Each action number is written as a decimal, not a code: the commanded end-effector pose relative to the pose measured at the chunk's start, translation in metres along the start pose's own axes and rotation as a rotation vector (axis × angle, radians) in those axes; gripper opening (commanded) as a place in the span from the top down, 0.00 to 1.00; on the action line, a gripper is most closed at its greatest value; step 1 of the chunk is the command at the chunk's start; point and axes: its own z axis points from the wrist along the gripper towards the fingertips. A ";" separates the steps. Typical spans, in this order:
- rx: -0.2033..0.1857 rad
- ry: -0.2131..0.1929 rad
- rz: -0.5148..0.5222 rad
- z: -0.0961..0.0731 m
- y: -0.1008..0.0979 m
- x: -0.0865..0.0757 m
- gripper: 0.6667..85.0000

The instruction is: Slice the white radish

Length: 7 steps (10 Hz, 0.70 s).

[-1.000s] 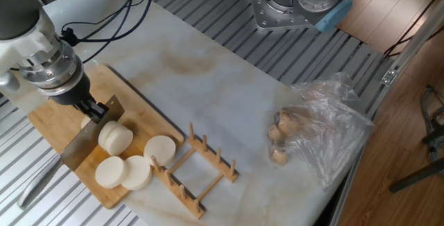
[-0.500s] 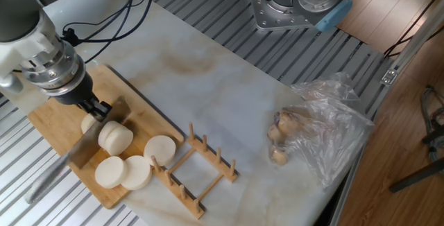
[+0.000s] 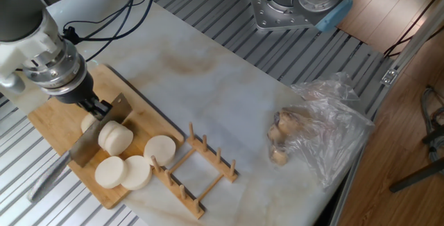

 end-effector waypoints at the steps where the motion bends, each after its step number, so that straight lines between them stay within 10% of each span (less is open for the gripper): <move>1: -0.018 -0.022 0.000 -0.001 0.004 -0.015 0.84; 7: -0.020 -0.035 -0.003 0.002 0.006 -0.033 0.84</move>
